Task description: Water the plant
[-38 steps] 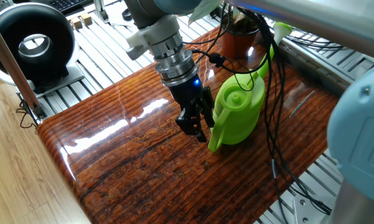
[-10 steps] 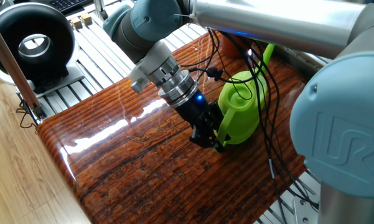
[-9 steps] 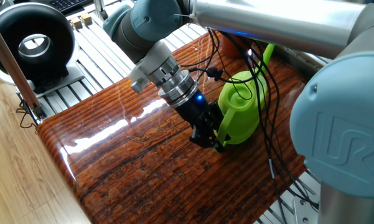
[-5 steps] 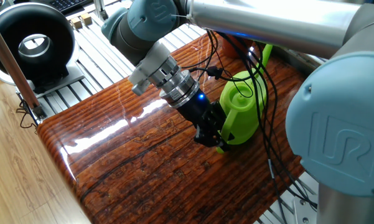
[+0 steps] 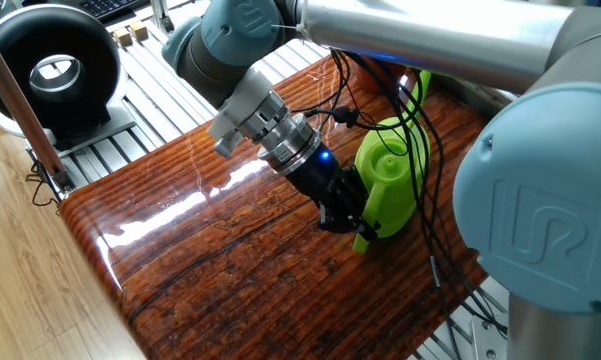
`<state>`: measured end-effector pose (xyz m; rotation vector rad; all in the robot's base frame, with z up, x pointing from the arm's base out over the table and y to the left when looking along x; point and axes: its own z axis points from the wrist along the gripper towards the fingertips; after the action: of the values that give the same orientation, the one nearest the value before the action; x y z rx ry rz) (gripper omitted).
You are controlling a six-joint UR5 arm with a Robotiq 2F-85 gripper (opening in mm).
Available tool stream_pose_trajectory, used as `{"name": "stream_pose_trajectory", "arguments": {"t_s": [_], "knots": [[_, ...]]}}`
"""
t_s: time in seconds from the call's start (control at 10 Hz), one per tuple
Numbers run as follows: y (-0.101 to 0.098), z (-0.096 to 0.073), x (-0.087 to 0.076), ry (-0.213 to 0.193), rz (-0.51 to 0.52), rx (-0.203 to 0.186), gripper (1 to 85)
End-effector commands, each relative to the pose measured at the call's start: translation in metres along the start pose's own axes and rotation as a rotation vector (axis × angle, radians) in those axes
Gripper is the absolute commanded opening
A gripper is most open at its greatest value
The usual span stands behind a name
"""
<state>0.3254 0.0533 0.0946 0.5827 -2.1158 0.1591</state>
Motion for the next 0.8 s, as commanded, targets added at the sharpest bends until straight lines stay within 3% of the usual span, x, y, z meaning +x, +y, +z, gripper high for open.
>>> {"name": "stream_pose_trajectory", "arguments": {"t_s": [0.0,0.3,0.7], "knots": [[0.007,0.003,0.003,0.013,0.033,-0.002,1.3],[0.007,0.006,0.011,0.043,0.066,0.029,1.3],[0.025,0.000,0.030,0.062,0.045,0.006,1.3]]}}
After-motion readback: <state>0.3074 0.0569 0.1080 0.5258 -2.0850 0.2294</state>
